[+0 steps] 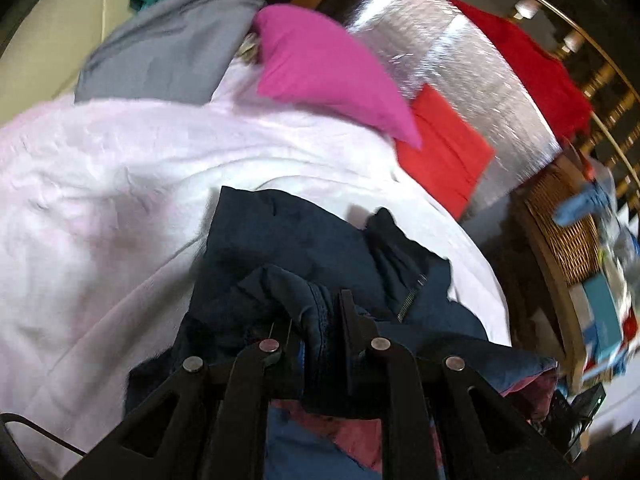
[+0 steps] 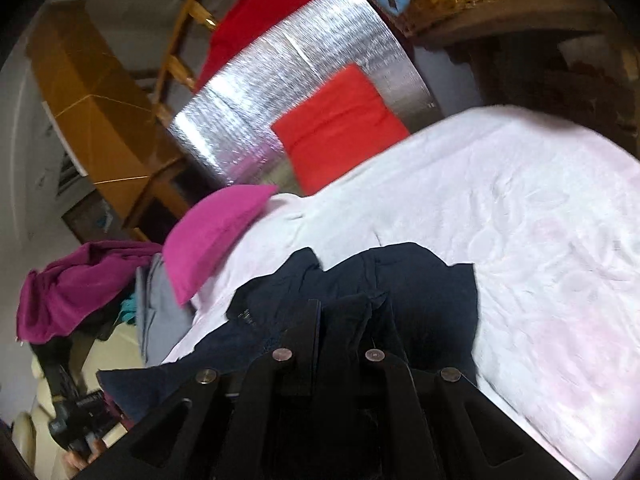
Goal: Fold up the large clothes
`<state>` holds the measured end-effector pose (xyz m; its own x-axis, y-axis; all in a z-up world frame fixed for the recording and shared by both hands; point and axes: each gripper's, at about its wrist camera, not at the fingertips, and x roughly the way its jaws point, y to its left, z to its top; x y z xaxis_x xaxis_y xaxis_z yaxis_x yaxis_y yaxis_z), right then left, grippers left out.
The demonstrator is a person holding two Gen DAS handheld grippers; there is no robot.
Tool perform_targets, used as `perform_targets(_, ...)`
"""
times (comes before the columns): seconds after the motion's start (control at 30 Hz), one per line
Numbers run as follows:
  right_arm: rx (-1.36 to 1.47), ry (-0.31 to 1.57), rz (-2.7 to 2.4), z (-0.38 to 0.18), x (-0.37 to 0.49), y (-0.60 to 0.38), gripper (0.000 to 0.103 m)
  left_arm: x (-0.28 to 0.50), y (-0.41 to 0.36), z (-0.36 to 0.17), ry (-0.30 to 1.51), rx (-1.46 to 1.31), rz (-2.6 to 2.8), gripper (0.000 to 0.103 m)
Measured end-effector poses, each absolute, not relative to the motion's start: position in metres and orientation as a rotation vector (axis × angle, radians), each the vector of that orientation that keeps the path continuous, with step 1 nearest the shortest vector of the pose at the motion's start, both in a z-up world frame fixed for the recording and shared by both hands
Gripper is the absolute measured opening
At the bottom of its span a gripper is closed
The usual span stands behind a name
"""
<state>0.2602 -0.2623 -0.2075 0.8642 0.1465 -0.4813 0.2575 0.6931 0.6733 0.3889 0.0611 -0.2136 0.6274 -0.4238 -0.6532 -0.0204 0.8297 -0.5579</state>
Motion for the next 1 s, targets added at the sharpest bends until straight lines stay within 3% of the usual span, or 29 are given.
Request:
perform_targets(0.53,1.018,0.619,-0.149,-0.272,0.359,-0.302,0.009,0.488,0.02,-0.238,0.901,-0.473,-0.22,0.021)
perform_targets(0.57,1.042,0.632,-0.144,-0.276,0.361,-0.305,0.013,0.491,0.019,-0.24,0.913,-0.479,-0.22,0.023)
perform_targets(0.67,1.155,0.617,-0.091,-0.285,0.363,-0.317,0.029,0.491,0.021,-0.236,0.912,-0.507,-0.265,0.04)
perform_targets(0.73,1.202,0.573,-0.063,-0.282,0.358,-0.323,0.042,0.488,0.027,-0.228,0.876,-0.552,-0.302,0.064)
perform_targets(0.8,1.207,0.485,-0.079,-0.27,0.346,-0.328,0.076,0.477,0.038,-0.212,0.786,-0.596,-0.289,0.083)
perform_targets(0.9,1.177,0.354,-0.081,-0.244,0.327,-0.332,0.081,0.457,0.062,-0.191,0.628,-0.687,-0.28,0.089)
perform_targets(1.0,1.109,0.354,-0.031,-0.219,0.32,-0.323,0.081,0.45,0.069,-0.187,0.658,-0.671,-0.25,0.09)
